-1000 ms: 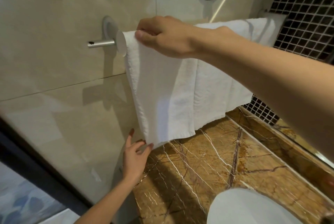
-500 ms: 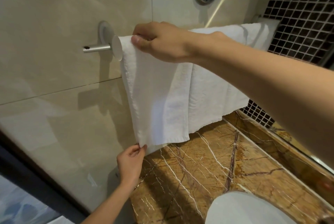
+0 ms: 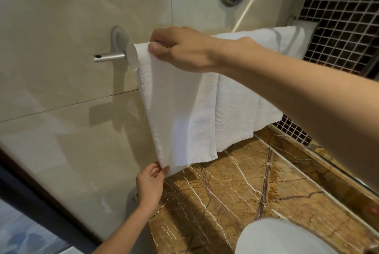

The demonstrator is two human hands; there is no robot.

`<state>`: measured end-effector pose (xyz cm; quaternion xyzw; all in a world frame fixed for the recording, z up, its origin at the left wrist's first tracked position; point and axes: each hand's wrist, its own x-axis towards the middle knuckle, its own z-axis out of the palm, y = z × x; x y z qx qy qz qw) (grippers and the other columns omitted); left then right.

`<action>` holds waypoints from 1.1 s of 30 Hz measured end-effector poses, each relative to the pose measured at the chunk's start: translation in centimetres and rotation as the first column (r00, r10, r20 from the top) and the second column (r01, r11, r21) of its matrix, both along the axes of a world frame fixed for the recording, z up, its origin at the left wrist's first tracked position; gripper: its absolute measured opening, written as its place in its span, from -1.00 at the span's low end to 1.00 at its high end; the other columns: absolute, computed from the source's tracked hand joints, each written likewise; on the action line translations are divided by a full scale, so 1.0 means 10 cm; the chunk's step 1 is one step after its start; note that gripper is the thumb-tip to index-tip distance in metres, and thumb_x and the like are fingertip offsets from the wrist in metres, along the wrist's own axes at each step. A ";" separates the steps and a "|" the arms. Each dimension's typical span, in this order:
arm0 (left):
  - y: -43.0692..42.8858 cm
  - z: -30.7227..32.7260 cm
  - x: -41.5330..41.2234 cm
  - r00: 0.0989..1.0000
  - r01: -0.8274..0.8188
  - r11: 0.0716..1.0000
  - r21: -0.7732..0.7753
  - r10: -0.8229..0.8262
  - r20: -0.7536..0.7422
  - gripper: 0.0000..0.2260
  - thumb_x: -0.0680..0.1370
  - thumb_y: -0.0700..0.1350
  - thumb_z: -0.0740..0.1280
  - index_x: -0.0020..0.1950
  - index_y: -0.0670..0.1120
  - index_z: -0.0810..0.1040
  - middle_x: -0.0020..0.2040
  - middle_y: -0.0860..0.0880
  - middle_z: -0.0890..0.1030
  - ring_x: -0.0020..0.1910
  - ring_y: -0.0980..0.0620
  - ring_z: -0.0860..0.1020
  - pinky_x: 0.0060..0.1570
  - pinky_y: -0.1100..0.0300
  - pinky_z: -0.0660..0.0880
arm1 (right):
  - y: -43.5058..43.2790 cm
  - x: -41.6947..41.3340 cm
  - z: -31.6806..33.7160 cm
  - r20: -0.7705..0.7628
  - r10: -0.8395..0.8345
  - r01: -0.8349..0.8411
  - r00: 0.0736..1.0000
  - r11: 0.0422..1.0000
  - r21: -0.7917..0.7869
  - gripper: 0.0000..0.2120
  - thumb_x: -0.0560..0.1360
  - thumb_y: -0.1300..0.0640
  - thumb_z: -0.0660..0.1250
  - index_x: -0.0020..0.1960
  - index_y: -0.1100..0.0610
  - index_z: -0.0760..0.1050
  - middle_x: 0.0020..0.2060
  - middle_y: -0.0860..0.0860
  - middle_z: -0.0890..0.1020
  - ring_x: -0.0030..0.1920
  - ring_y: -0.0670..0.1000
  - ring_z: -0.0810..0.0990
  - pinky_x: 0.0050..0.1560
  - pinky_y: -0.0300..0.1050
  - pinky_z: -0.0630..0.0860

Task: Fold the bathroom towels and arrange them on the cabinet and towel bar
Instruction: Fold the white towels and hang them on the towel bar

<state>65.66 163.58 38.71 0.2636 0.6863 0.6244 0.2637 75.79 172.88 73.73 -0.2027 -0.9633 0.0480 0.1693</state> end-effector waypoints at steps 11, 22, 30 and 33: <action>0.00 0.28 -0.01 0.978 0.116 0.993 -0.015 -0.117 -0.173 -0.77 0.41 -0.21 0.50 0.02 -0.03 0.59 -0.13 0.14 0.66 -0.19 0.30 0.61 -0.23 0.48 0.49 | 0.10 0.11 0.22 0.063 -0.051 0.053 0.997 0.998 -0.028 -0.64 0.59 -0.16 0.13 0.19 0.03 0.53 0.07 -0.03 0.58 0.05 0.02 0.53 0.01 -0.08 0.44; -0.03 0.24 -0.06 0.986 0.139 0.990 0.001 -0.138 -0.096 -0.76 0.39 -0.31 0.49 -0.06 -0.04 0.57 -0.13 0.07 0.68 -0.19 0.23 0.64 -0.22 0.43 0.51 | 0.19 0.10 0.09 0.089 -0.036 0.034 0.995 0.999 0.030 -0.55 0.63 -0.15 0.02 -0.03 0.19 0.47 -0.12 0.08 0.55 -0.08 0.12 0.49 -0.20 -0.09 0.33; 0.05 0.26 -0.06 0.971 0.141 0.987 -0.082 -0.154 -0.185 -0.76 0.41 -0.20 0.49 -0.10 0.12 0.56 -0.16 0.18 0.66 -0.19 0.30 0.62 -0.21 0.42 0.49 | 0.14 0.08 0.07 0.020 0.031 -0.031 0.999 0.998 0.048 -0.59 0.62 -0.13 0.07 0.21 0.14 0.49 0.07 0.06 0.58 0.05 0.08 0.50 -0.08 -0.12 0.35; 0.07 0.22 -0.08 0.971 0.139 0.984 -0.113 -0.158 -0.182 -0.76 0.41 -0.18 0.50 -0.12 0.14 0.55 -0.19 0.21 0.65 -0.19 0.31 0.61 -0.26 0.46 0.50 | 0.18 0.06 0.03 0.032 0.027 -0.029 0.999 0.997 0.072 -0.60 0.64 -0.10 0.05 0.20 0.17 0.46 0.01 0.05 0.55 -0.01 0.08 0.46 -0.16 -0.14 0.25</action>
